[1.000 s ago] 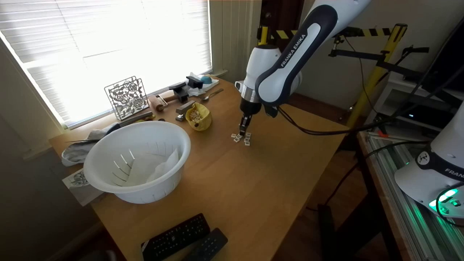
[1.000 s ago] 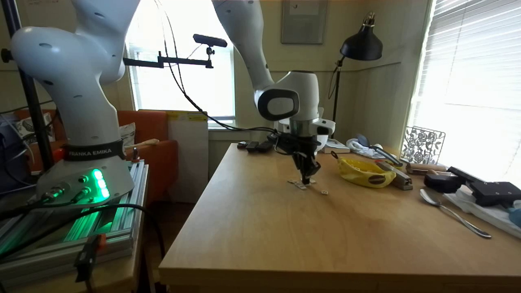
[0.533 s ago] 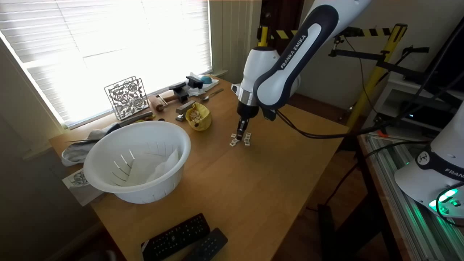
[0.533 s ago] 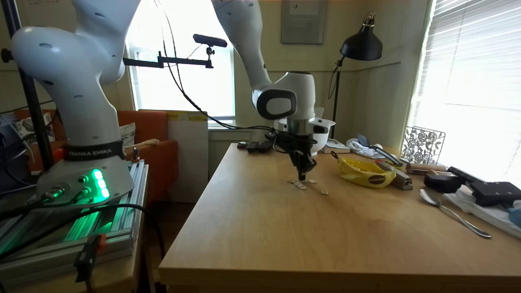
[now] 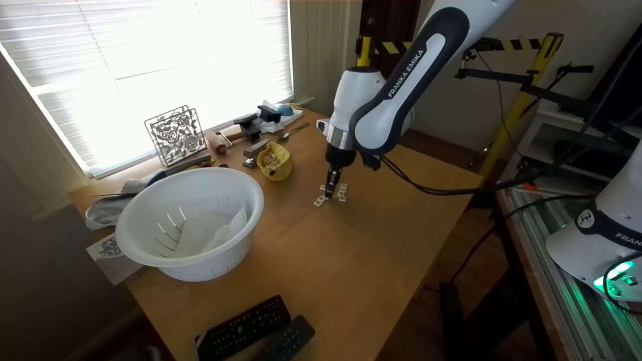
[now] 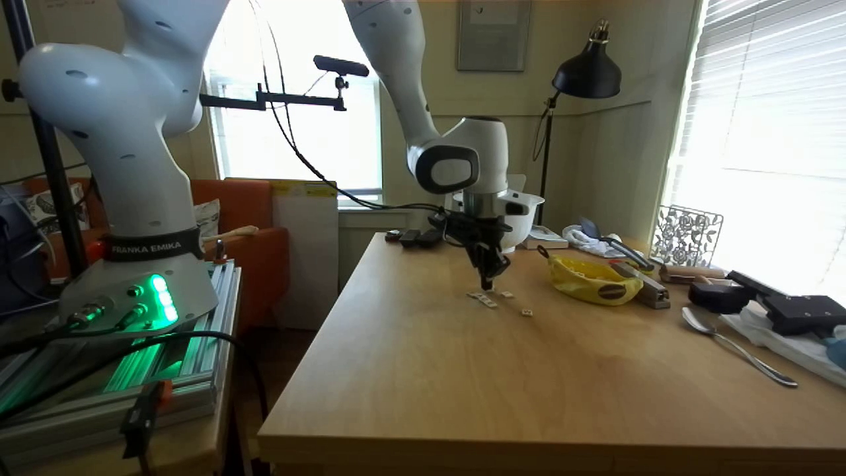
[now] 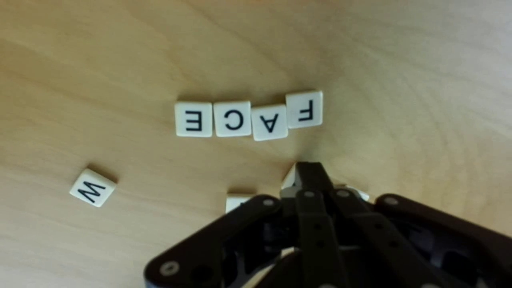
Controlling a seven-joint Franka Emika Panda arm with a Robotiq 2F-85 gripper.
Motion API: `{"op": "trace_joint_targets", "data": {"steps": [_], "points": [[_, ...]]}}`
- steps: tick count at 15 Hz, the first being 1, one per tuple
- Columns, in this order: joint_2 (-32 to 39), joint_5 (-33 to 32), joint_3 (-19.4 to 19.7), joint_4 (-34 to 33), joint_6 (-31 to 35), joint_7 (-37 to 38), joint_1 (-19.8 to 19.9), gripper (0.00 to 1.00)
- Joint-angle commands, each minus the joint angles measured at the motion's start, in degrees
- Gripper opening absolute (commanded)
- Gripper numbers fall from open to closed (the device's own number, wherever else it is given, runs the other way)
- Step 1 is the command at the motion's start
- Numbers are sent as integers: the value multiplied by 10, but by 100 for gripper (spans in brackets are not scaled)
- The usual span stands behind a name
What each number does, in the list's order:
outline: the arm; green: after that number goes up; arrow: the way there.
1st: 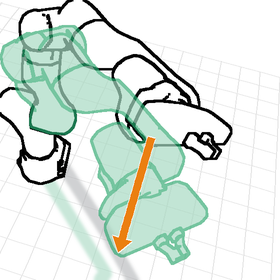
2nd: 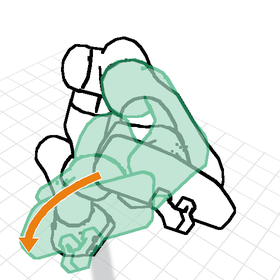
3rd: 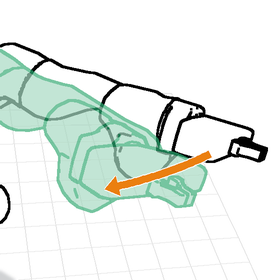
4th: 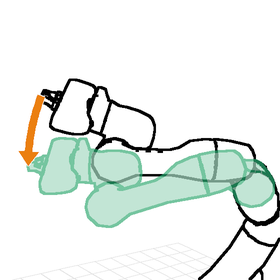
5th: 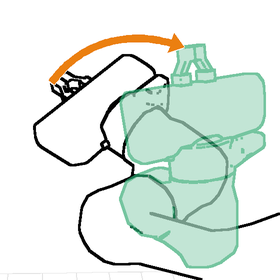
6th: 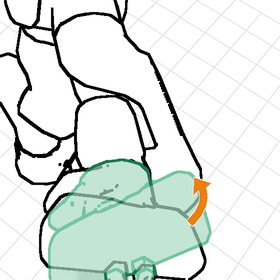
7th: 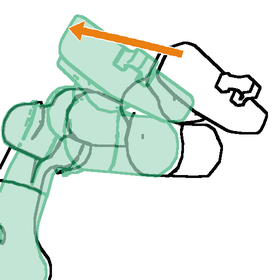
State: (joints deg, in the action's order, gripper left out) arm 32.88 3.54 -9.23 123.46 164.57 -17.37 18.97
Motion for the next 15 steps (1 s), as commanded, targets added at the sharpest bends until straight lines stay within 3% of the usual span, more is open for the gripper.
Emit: {"op": "trace_joint_targets", "data": {"steps": [1, 11, 15], "points": [[5, 16, -17, 9, 14, -28, 17, 0], [-17, 44, -81, 29, 25, -79, 85, 0], [-21, 40, -86, 32, 19, -95, 98, 0]]}}
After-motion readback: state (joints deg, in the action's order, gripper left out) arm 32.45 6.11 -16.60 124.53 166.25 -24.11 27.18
